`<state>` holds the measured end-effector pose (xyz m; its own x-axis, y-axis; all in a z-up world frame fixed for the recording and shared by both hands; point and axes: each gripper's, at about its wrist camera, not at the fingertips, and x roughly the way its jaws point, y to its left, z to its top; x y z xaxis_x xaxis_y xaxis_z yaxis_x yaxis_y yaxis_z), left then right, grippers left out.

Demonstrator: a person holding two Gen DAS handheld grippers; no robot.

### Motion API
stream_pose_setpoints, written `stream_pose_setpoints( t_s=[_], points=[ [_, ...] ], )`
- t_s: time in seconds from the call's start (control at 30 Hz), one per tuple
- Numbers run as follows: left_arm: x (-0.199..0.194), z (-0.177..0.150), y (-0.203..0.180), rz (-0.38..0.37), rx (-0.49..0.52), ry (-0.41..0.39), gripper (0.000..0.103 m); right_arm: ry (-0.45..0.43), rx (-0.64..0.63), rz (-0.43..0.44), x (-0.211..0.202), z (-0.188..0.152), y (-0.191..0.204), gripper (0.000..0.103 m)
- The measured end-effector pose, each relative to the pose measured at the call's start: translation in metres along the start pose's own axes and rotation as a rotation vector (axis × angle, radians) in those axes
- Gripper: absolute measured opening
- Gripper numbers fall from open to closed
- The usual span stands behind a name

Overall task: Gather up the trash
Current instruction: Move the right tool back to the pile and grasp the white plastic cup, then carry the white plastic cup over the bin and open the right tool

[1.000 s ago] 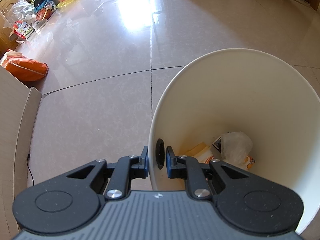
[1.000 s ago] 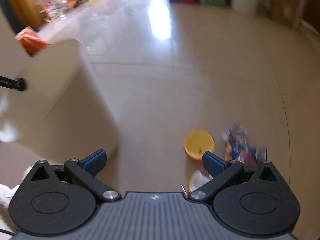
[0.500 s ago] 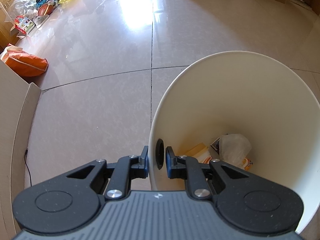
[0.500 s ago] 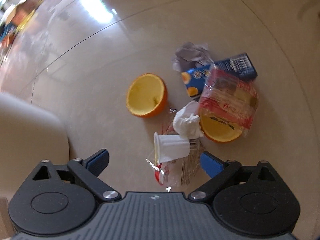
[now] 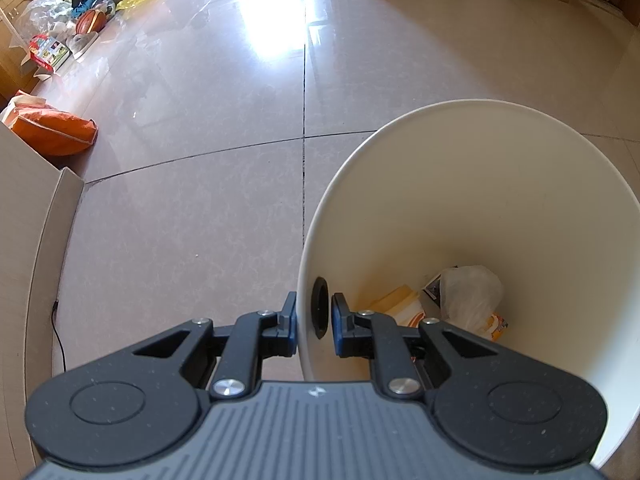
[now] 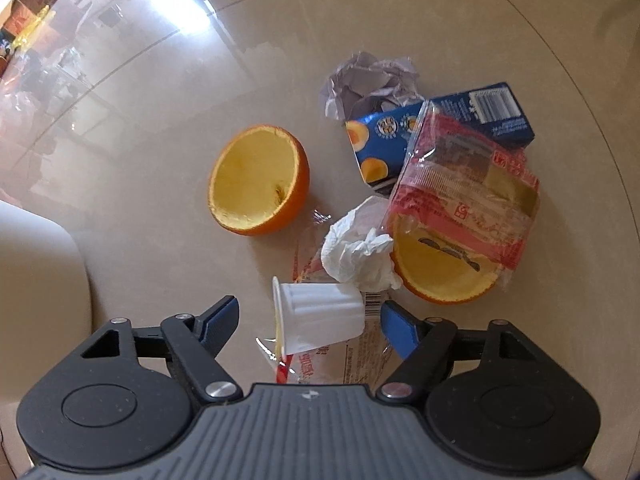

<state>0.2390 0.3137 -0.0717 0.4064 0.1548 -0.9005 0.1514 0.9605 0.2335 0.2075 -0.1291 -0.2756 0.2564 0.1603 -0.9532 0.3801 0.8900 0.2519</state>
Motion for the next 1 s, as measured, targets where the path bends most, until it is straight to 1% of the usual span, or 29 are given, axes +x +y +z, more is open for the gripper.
stream_pose_setpoints(
  t_s=[0.07,0.17,0.27,0.5,0.67,0.83,1.0],
  points=[
    [-0.001,0.000,0.001,-0.002,-0.003,0.001,0.014,0.004,-0.004,-0.015,0.007,0.000,0.000,0.073],
    [-0.001,0.000,0.002,-0.005,-0.005,0.000,0.014,0.002,-0.038,-0.039,0.009,-0.002,0.003,0.066],
    [-0.001,0.000,0.002,-0.003,-0.007,0.000,0.014,0.002,-0.052,-0.055,0.009,-0.002,0.002,0.050],
    [-0.001,-0.001,0.002,-0.002,-0.008,0.000,0.014,0.000,-0.053,-0.066,-0.002,-0.008,0.004,0.050],
    [0.000,-0.001,0.002,-0.003,-0.006,0.001,0.014,-0.004,-0.093,-0.058,-0.029,-0.020,0.012,0.050],
    [0.000,0.000,0.003,-0.010,-0.017,0.002,0.014,-0.020,-0.196,-0.028,-0.071,-0.033,0.032,0.050],
    [0.000,0.000,0.005,-0.015,-0.020,0.002,0.014,-0.052,-0.341,0.014,-0.123,-0.037,0.069,0.050]
  ],
)
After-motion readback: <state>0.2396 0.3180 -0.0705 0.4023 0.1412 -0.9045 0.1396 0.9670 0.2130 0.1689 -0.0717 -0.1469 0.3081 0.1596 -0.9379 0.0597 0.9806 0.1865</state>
